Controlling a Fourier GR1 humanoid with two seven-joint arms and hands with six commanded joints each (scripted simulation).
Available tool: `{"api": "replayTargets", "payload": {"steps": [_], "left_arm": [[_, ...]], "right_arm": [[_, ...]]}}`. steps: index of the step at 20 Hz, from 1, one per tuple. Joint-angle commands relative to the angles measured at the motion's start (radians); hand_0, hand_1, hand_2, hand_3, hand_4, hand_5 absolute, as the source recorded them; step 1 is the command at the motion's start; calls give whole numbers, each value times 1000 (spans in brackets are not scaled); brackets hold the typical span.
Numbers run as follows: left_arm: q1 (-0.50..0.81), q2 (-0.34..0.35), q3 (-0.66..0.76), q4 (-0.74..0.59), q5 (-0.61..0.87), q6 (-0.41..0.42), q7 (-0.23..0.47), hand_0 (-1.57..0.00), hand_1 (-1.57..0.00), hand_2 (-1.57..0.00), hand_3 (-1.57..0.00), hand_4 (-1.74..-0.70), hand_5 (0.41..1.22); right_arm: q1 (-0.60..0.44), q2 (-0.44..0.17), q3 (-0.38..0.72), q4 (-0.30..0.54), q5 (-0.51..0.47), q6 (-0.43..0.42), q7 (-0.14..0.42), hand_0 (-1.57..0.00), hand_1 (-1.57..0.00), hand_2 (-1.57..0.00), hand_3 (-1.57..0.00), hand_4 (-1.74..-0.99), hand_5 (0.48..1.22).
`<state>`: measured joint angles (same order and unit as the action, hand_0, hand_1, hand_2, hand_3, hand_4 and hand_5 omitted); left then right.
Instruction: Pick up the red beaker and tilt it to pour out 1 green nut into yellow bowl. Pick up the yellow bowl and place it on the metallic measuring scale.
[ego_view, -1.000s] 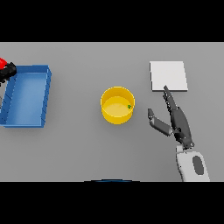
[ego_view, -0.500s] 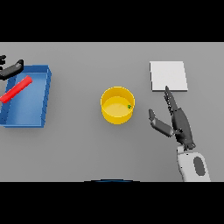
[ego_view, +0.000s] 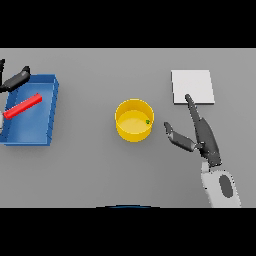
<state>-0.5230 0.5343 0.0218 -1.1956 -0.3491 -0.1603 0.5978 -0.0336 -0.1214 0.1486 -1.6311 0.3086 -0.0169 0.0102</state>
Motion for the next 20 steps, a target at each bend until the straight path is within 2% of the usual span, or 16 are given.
{"api": "replayTargets", "payload": {"steps": [1,2,4,6,8,10,14,16,17,20], "left_arm": [[-3,0,3,-3,4,-2,3,-21,-18,-16,-9,-716,682],[-1,-7,6,-5,6,9,-1,-17,-14,-12,-7,-720,685],[6,-7,8,-12,11,11,-21,-10,-9,-8,-4,-726,700],[17,-5,11,-28,18,6,-20,-6,-5,-5,-2,-738,709],[16,-11,6,-30,13,12,-18,-4,-3,-3,-1,-740,709],[24,-14,10,-35,19,14,-19,-2,-2,-1,0,-746,709],[38,-8,14,-34,23,10,-45,0,0,0,0,-753,714],[27,-7,18,-25,28,5,-47,0,0,0,1,-755,716],[22,-12,20,-19,32,5,-47,0,0,1,1,-755,717],[32,-5,35,-24,48,2,-64,1,1,1,1,-766,721]], "right_arm": [[-27,-15,11,5,0,29,-3,1,1,1,1,-1190,663],[-50,-42,17,4,-10,67,-40,-13,1,1,1,-1167,672],[-93,-89,47,18,-5,144,-74,-8,1,1,1,-1202,683],[-180,-136,96,49,63,190,-57,-5,1,1,1,-1254,666],[-227,-160,139,77,131,209,-24,-3,1,1,1,-1255,648],[-284,-201,212,99,225,239,-49,-1,1,1,1,-1234,627],[-394,-238,290,159,301,315,-70,0,1,1,1,-1235,618],[-436,-254,327,176,325,354,-102,0,1,1,1,-1231,625],[-468,-248,346,192,338,375,-91,1,1,1,1,-1226,632],[-496,-264,387,214,364,414,-120,1,1,1,1,-1210,641]]}}
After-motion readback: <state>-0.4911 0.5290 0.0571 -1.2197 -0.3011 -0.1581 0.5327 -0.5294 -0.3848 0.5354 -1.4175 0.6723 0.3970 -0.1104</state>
